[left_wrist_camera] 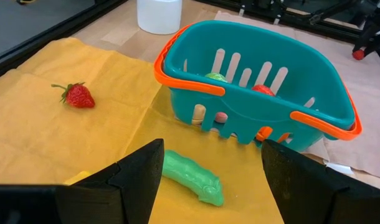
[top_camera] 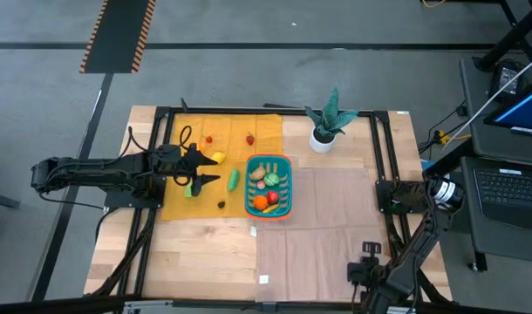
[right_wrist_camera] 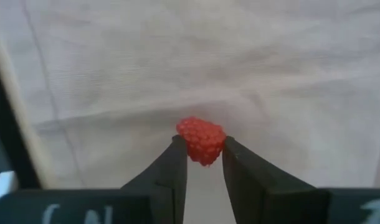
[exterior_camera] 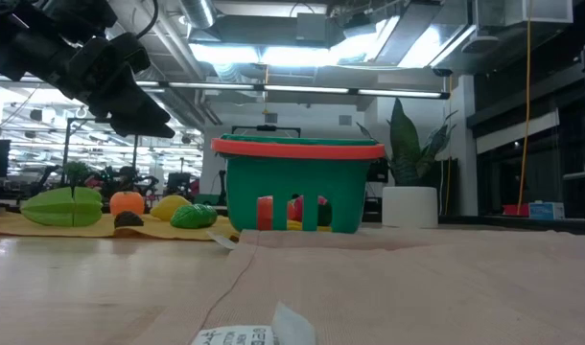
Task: Pick and placing Produce into tupperware
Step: Put the bottom raspberry into the basket
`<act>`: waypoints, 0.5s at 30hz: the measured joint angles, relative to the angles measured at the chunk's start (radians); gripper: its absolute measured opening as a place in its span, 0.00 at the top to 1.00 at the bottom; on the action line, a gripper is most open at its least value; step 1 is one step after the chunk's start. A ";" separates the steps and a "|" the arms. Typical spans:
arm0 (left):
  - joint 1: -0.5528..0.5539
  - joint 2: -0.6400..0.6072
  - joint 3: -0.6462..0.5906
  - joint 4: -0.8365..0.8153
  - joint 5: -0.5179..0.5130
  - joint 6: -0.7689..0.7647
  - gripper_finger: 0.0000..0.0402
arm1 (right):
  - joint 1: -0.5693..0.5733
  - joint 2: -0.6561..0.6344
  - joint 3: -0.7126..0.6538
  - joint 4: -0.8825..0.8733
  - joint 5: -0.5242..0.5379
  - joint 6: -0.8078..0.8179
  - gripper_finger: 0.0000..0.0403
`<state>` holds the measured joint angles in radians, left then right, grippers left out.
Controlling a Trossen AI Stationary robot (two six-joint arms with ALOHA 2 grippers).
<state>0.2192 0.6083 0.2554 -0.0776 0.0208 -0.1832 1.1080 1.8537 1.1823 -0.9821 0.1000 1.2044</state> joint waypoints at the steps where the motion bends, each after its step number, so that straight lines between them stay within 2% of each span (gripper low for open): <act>1: 0.000 0.000 0.000 0.000 0.000 0.000 0.35 | 0.000 -0.007 0.000 -0.003 0.000 0.004 0.77; 7: 0.000 0.000 0.000 0.000 0.000 -0.001 0.35 | 0.000 -0.027 0.001 -0.024 0.024 0.023 0.77; 12: 0.000 0.000 0.000 0.000 0.000 -0.001 0.35 | 0.000 -0.027 0.000 -0.051 0.144 0.031 0.77; 15: 0.000 0.000 0.000 0.000 0.000 -0.001 0.35 | 0.000 -0.027 0.001 -0.072 0.261 0.084 0.77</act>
<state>0.2192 0.6086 0.2554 -0.0776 0.0208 -0.1841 1.1084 1.8267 1.1829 -1.0546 0.3608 1.2879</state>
